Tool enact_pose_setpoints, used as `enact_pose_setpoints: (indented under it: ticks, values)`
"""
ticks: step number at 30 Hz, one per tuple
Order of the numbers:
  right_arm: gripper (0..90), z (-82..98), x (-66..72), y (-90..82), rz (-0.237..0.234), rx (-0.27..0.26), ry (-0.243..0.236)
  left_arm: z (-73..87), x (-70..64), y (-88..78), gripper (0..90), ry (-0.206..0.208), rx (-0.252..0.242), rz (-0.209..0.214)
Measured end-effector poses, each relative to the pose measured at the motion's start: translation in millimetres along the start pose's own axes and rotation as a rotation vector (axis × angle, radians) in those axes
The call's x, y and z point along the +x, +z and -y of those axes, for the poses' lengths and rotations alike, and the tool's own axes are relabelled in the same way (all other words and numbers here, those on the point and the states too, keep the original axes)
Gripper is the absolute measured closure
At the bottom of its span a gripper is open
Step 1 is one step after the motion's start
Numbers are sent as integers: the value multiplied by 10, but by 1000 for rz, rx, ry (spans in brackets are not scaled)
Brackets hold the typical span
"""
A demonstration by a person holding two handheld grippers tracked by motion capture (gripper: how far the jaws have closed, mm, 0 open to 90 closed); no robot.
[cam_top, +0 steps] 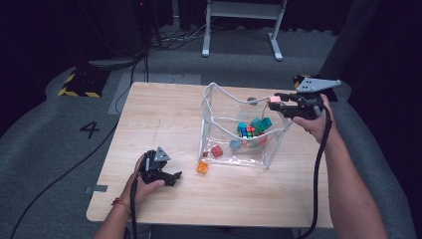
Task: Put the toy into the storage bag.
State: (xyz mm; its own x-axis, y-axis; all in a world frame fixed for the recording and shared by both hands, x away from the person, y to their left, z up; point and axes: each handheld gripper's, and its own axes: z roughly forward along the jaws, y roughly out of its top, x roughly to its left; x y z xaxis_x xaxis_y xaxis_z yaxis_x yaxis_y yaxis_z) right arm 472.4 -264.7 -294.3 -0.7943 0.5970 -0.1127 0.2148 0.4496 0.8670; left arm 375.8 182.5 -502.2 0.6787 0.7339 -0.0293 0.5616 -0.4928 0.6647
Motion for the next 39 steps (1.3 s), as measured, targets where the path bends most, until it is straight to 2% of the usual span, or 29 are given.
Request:
enact_pose_setpoints:
  ticks: [2,6,16,20,22,25,27,28,32,34,37,39]
  values:
    - [548,-10,20,62,-23,18,-25,0,0,0,73,0,0,0]
    - [548,-20,44,186,-60,57,-39,0,0,0,73,0,0,0]
    - [548,9,-12,417,-143,142,-75,-1,5,1,71,4,3,9]
    - [548,44,-57,486,-135,216,-79,-1,5,1,70,4,3,9]
    - [548,69,-106,508,-125,277,-96,-1,6,1,71,4,3,9]
    - [547,91,-160,487,-120,335,-87,-2,6,2,69,6,4,15]
    - [547,103,-181,482,-104,371,-85,-2,7,2,69,6,4,15]
    - [547,100,-182,469,-94,405,-80,-2,7,2,69,6,4,14]
    - [547,128,-202,454,-86,437,-81,-1,6,2,69,6,4,14]
    - [546,138,-213,446,-66,451,-79,-2,6,2,69,6,4,14]
    - [545,133,-222,418,-52,439,-91,-2,6,2,69,6,4,14]
    - [526,121,-208,395,-38,429,-69,-1,6,2,69,6,4,14]
